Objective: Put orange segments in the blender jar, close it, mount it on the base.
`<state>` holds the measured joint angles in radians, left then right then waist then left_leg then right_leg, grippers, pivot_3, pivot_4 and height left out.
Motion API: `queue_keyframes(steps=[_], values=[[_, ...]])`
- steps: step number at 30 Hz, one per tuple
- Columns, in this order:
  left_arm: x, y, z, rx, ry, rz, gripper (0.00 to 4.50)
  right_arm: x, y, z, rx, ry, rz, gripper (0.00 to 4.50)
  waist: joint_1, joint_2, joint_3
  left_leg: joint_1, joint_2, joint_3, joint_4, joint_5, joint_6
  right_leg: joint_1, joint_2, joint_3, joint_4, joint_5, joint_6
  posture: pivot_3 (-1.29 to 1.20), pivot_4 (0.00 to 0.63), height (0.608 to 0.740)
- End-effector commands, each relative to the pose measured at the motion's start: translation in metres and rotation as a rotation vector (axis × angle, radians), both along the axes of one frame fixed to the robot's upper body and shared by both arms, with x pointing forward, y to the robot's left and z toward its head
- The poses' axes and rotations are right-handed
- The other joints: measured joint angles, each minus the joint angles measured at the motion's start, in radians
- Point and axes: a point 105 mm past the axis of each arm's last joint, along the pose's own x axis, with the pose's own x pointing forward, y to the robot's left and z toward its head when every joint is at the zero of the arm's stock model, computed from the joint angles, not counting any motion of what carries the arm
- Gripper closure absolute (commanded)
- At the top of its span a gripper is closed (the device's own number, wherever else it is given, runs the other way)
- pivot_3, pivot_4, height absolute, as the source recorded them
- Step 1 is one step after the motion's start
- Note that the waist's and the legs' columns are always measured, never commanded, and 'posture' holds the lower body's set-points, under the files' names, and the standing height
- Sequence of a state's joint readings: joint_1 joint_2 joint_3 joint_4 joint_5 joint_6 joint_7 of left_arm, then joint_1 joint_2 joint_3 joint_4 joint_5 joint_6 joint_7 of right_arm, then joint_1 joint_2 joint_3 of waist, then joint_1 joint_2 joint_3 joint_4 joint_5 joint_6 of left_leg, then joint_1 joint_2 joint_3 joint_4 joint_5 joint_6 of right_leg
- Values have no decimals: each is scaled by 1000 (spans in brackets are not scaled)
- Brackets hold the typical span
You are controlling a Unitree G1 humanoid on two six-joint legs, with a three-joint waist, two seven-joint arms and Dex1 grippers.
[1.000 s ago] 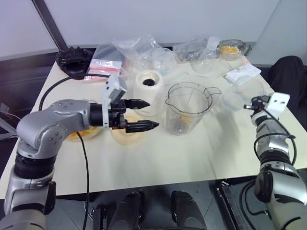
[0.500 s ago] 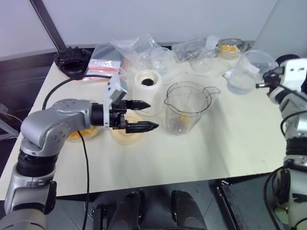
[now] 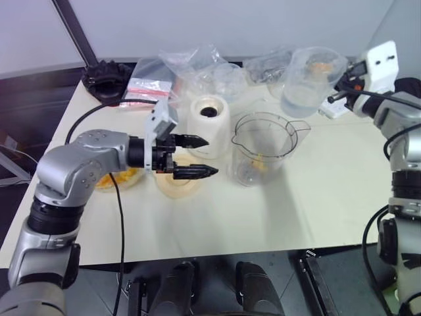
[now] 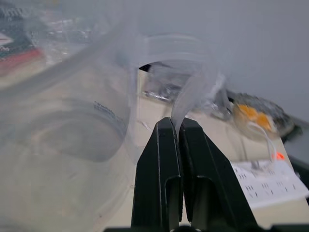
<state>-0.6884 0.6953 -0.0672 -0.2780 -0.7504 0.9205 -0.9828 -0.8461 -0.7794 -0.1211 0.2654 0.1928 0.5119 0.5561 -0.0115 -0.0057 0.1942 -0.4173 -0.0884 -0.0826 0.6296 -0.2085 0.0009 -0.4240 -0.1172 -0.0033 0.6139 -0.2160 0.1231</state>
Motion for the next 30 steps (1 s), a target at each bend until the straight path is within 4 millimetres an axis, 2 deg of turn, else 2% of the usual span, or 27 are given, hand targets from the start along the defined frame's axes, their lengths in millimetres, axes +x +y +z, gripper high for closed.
queue_keyframes(steps=[1,30], values=[[-1,-4,11,-2,-60,-26,0,-11,7,40,-108,-148,12,4476,0,0,0,-2,0,0,1,0,0,-1,0,0,0,0,0,0,150,740],[0,-5,9,2,-60,-32,0,-19,18,38,-506,-320,48,4476,-3,0,0,-3,0,0,1,0,-1,-3,0,0,2,0,0,0,150,740]])
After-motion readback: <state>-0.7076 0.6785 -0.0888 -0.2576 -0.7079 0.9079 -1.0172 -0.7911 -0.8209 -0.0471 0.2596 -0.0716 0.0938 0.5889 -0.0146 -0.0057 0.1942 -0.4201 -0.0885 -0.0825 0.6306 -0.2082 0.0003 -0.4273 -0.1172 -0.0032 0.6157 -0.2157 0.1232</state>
